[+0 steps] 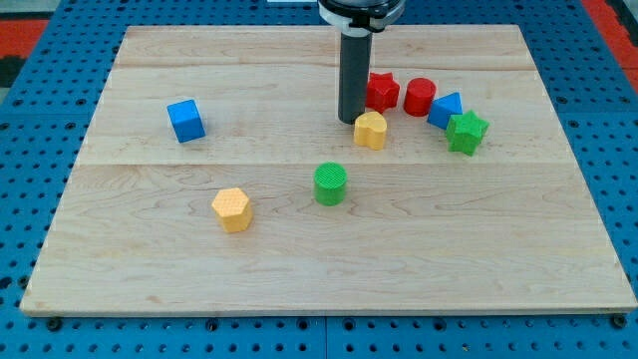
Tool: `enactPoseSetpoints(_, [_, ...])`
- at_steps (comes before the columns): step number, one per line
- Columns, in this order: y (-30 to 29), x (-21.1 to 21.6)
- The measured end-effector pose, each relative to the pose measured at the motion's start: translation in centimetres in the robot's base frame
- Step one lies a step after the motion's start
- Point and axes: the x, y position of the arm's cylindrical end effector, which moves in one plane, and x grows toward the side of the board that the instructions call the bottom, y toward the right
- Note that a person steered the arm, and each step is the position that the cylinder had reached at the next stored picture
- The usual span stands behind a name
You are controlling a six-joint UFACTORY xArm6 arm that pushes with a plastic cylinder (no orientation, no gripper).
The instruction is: Slide the yellow heart diagonal to the red circle
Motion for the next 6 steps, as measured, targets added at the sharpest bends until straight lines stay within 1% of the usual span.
enactPoseSetpoints(6, [-0.99, -1.36])
